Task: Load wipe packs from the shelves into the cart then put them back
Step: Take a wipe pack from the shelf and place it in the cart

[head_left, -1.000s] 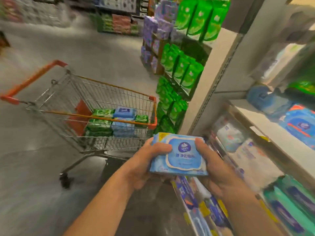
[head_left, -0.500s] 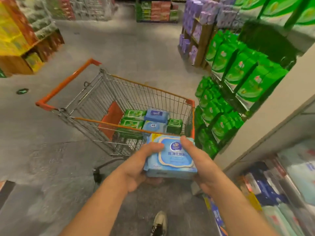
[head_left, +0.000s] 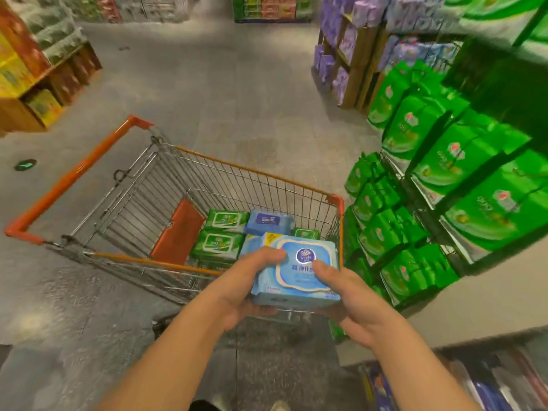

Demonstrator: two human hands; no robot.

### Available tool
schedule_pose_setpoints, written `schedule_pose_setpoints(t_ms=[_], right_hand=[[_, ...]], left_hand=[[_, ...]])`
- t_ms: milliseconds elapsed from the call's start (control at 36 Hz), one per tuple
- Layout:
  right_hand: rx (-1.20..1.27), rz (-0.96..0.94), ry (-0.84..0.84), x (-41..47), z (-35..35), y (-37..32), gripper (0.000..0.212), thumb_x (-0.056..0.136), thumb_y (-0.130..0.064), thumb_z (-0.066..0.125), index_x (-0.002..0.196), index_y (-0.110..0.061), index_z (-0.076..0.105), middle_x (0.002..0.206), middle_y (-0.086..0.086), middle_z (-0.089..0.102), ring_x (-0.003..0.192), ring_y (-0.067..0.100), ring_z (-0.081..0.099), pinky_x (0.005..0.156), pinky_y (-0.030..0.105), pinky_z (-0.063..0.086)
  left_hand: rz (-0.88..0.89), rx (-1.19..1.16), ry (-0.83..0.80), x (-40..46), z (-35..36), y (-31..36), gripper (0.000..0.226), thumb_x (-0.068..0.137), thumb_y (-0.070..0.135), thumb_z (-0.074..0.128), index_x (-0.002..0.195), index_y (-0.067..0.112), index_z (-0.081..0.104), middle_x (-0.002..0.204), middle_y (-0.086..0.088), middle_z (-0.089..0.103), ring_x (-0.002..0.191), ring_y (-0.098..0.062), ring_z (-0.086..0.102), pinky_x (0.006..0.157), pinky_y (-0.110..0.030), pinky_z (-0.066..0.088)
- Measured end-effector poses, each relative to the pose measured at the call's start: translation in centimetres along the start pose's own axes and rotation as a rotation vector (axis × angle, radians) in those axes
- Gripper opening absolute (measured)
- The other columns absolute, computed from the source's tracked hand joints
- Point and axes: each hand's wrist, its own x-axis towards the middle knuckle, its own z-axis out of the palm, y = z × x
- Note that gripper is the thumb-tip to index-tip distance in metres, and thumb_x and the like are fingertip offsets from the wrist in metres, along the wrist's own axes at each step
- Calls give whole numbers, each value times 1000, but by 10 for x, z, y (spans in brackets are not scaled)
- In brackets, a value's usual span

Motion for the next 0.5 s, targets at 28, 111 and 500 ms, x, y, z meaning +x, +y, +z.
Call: schedule_pose_setpoints(t_ms=[28, 111, 500], right_hand=[[5, -2, 12, 6, -3, 0, 95, 53, -49, 95, 132, -7, 63, 124, 16, 71, 117, 36, 67, 107, 54, 47], [35, -2, 92, 27, -12, -1, 77, 63, -36, 88, 129, -6, 64, 119, 17, 73, 112, 37, 69, 105, 55, 49], [28, 1, 290, 133, -28, -24, 63, 76, -21, 86, 134, -12, 60, 122, 17, 72, 113, 39, 69, 102, 54, 50]], left_hand=[[-13, 7, -13, 9, -1, 3, 69, 46, 56, 77, 108, 24, 73, 104, -7, 79, 82, -23, 72, 71, -35, 54], [-52, 17, -34, 36, -4, 12, 30, 81, 43, 74, 104, 24, 72, 97, -4, 79, 80, -21, 72, 73, -36, 54], [-120, 89, -205, 178, -44, 40, 60, 67, 55, 87, 114, 26, 62, 114, 8, 73, 100, -4, 67, 93, -33, 43]])
